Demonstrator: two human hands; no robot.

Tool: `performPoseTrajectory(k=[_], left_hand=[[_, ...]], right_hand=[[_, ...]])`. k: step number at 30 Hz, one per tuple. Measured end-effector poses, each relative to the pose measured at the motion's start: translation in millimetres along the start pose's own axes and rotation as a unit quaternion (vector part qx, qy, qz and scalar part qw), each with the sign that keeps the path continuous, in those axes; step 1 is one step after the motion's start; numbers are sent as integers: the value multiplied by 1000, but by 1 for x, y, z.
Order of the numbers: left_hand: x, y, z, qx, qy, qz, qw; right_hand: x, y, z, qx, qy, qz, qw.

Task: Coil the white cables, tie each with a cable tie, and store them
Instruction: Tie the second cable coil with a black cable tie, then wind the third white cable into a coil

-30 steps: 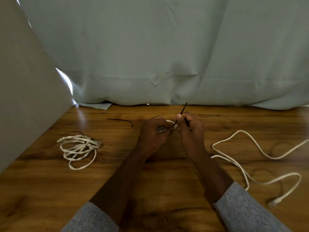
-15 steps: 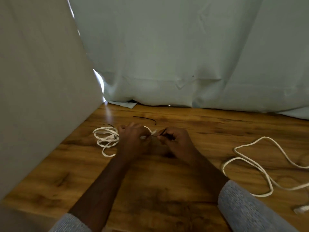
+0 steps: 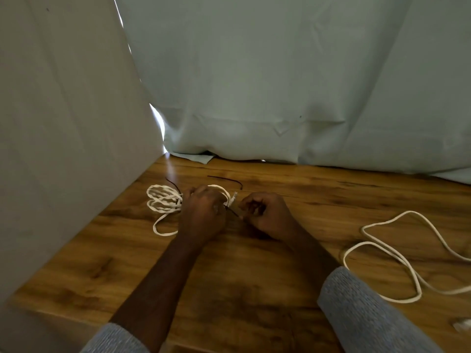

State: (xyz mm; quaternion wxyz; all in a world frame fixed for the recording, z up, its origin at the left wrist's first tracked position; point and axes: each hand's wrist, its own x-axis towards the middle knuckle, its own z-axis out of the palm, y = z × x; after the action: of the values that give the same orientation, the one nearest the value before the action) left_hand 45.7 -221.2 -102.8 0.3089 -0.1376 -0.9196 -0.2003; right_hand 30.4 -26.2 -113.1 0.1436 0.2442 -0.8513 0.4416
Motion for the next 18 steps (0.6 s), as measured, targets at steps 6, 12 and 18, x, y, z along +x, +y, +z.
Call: performPoseTrajectory(k=[6, 12, 18], left_hand=[[-2, 8, -1, -77, 24, -16, 997], [-1, 28, 8, -94, -18, 41, 995], [7, 66, 26, -113, -84, 106, 984]], right_hand=[[-4, -2, -6, -16, 25, 27, 999], [-13, -5, -16, -79, 15, 39, 996], [-33, -2, -37, -153, 27, 49, 987]])
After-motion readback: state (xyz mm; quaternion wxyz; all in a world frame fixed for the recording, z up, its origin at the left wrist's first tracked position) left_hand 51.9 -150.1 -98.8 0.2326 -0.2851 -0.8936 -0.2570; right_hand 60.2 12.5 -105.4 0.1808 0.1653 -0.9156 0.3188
